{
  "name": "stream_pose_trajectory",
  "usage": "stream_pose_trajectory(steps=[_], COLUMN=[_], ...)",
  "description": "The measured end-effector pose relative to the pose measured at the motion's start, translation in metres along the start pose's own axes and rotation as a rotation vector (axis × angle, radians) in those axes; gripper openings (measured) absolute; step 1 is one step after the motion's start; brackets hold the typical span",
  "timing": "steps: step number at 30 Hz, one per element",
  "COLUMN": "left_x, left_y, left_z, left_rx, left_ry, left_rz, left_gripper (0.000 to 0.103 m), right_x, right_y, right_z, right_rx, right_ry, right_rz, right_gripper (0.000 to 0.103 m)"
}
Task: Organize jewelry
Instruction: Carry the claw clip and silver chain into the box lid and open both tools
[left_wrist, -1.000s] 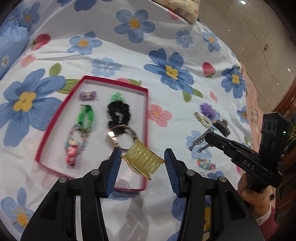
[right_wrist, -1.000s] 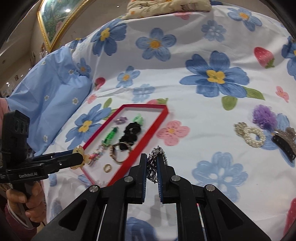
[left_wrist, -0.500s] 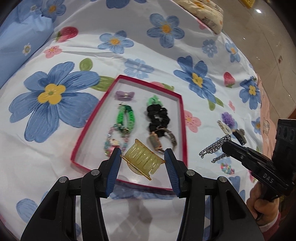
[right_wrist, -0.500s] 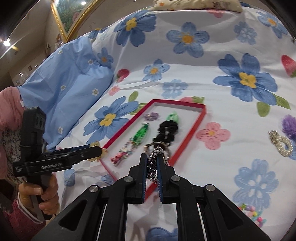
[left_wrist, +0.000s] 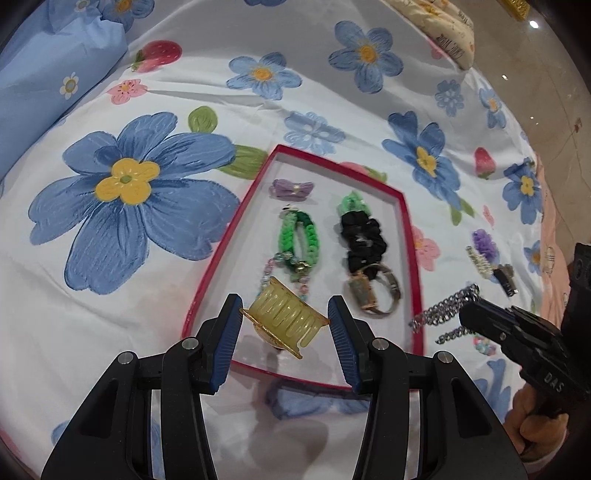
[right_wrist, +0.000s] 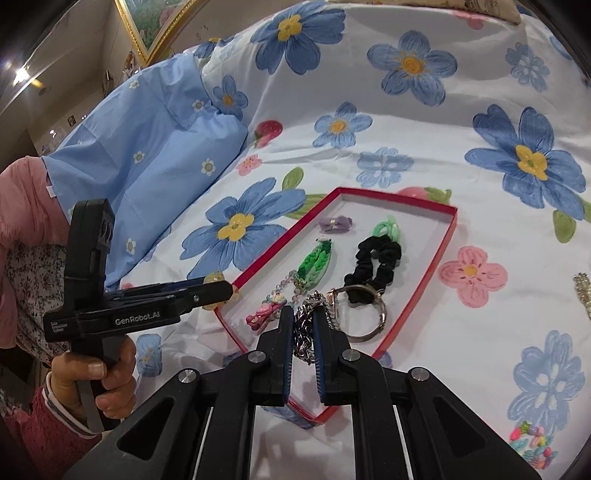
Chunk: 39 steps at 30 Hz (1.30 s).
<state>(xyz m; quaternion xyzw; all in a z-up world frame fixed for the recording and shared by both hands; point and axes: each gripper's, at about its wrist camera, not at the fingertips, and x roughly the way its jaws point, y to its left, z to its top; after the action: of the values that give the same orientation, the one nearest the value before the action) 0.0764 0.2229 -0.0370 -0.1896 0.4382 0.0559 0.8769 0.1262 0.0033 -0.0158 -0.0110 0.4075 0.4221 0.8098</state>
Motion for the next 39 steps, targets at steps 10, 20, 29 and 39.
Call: stream_pose_trajectory(steps=[10, 20, 29, 39], left_x=[0.031, 0.052, 0.056, 0.056], left_y=[0.015, 0.018, 0.019, 0.019], left_z=[0.004, 0.001, -0.001, -0.002], left_rx=[-0.023, -0.017, -0.026, -0.030], left_ry=[0.029, 0.072, 0.086, 0.087], left_rz=[0.042, 0.055, 0.054, 0.052], left_gripper=[0.047, 0.047, 0.047, 0.047], right_x=[0.040, 0.064, 0.075, 0.078], right_y=[-0.007, -0.014, -0.014, -0.010], right_z=[-0.018, -0.026, -0.029, -0.029], right_rx=[0.020, 0.036, 0.019, -0.005], right_ry=[0.088, 0.143, 0.175, 0.192], right_rz=[-0.007, -0.019, -0.028, -0.042], right_gripper=[0.010, 0.010, 0.010, 0.011])
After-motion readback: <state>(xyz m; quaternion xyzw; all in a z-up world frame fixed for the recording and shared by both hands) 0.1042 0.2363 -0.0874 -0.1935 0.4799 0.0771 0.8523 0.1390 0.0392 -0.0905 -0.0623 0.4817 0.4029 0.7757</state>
